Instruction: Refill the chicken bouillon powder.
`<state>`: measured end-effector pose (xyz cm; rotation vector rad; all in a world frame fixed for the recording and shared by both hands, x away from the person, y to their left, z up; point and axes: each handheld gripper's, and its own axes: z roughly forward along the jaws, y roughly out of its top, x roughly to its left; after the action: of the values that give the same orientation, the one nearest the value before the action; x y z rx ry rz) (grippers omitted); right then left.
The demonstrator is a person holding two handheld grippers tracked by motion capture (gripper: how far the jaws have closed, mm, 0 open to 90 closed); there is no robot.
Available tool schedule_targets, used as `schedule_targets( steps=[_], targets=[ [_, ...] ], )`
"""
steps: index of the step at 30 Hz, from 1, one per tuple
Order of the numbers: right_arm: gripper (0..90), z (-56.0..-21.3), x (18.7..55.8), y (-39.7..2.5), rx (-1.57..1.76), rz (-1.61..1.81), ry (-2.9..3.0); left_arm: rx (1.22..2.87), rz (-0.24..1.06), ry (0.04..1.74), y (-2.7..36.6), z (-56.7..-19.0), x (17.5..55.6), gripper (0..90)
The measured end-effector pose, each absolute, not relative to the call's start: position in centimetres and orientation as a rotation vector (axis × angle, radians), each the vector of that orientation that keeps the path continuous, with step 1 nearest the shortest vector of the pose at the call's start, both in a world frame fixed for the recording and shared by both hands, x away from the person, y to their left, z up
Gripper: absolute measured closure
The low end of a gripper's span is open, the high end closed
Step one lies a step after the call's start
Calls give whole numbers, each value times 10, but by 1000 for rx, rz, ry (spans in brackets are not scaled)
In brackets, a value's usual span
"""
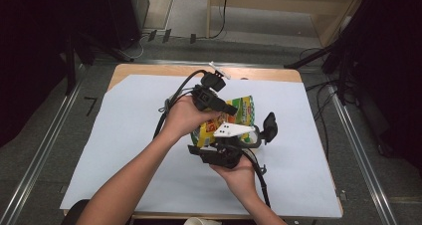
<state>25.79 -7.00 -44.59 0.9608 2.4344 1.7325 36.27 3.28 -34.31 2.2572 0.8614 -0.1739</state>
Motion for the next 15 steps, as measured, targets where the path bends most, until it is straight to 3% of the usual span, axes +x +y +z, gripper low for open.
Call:
schedule_targets(
  steps=[15],
  targets=[
    [640, -445, 259, -67, 973, 1722, 2428, 2260, -161, 865, 33, -342, 363, 835]
  ],
)
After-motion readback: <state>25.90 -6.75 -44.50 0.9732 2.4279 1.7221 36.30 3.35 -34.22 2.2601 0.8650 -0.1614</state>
